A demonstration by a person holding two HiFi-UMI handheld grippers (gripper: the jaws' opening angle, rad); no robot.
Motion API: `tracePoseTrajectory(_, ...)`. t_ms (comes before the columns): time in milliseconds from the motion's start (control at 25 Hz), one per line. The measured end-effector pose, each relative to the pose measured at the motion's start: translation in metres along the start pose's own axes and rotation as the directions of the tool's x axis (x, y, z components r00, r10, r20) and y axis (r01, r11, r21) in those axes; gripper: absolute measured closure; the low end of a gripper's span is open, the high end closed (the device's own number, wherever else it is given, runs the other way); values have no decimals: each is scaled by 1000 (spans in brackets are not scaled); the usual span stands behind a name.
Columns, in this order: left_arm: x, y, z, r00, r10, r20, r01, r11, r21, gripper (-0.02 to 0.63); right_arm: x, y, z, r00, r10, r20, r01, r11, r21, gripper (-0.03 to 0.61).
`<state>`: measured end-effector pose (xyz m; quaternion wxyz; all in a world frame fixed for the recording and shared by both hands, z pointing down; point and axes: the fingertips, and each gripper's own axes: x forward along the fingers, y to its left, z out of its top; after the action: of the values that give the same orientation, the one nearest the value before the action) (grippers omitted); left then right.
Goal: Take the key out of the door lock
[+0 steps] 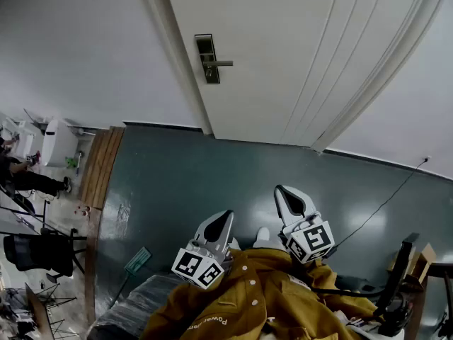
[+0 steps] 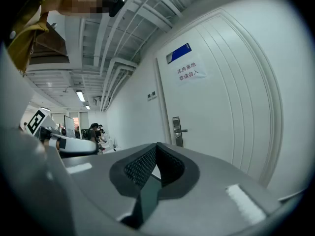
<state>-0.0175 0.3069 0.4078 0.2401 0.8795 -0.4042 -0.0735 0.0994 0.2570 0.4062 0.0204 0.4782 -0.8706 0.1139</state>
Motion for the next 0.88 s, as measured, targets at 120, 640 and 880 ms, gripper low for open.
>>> tracePoseTrajectory(120, 3, -1, -1, 1000, 4, -3, -4, 1000, -7, 612, 1, -2, 0, 1000, 6, -3, -6, 1000, 2, 574)
tracePoseTrajectory(640, 33, -10, 2, 1000, 29, 8, -29, 1000, 6, 612, -1, -26, 8, 998, 63, -4, -63, 998, 3, 494)
tracePoseTrajectory(880, 43, -3, 9, 994, 97, 47, -98, 995, 14, 612, 6, -53, 9, 998, 69, 6, -69, 998, 1, 532)
